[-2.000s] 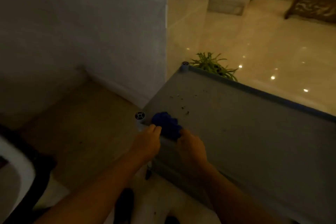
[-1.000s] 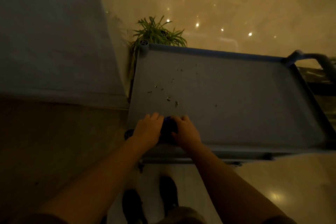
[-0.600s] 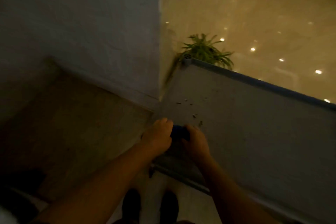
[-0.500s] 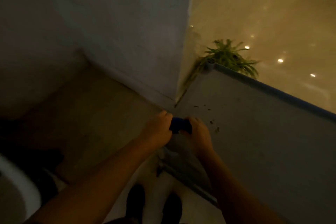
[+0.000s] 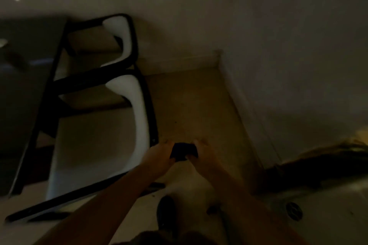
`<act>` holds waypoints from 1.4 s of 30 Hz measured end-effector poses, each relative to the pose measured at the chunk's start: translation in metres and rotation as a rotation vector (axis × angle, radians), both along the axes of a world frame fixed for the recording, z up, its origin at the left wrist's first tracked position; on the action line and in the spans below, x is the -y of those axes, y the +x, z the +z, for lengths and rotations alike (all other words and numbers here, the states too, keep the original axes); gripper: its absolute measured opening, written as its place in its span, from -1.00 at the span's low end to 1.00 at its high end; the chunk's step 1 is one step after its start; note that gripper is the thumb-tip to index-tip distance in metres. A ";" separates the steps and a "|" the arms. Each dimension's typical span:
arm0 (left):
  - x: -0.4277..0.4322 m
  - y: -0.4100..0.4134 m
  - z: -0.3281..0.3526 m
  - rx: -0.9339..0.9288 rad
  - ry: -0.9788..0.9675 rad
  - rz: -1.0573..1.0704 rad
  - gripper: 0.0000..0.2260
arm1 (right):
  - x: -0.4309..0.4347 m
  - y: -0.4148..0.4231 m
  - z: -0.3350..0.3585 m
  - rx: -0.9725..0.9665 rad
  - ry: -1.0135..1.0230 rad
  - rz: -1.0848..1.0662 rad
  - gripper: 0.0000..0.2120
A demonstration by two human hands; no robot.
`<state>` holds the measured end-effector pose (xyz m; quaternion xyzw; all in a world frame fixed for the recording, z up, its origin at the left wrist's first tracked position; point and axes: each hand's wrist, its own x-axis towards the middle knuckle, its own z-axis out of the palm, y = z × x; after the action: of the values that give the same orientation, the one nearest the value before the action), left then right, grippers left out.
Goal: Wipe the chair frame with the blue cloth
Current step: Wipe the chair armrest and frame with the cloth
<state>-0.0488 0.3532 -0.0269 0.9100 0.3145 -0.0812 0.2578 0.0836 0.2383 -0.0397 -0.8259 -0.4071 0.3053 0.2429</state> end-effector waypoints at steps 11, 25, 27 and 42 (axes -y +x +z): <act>-0.069 -0.076 -0.057 -0.015 -0.210 0.205 -0.69 | -0.089 -0.064 -0.044 -0.013 -0.162 0.145 -0.80; -0.079 -0.063 -0.107 -0.094 -0.221 0.340 -0.72 | -0.118 -0.068 -0.087 0.060 -0.421 0.073 -0.53; -0.083 -0.060 -0.111 -0.103 -0.226 0.325 -0.74 | -0.121 -0.064 -0.090 0.072 -0.421 0.084 -0.51; -0.163 0.018 -0.129 0.074 -0.113 0.495 -0.81 | -0.220 0.015 -0.116 0.059 -0.233 0.115 -0.65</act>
<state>-0.0311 0.5157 -0.1555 0.7919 0.5129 0.0004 0.3314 0.0990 0.4587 -0.1559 -0.8323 -0.4227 0.3396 0.1154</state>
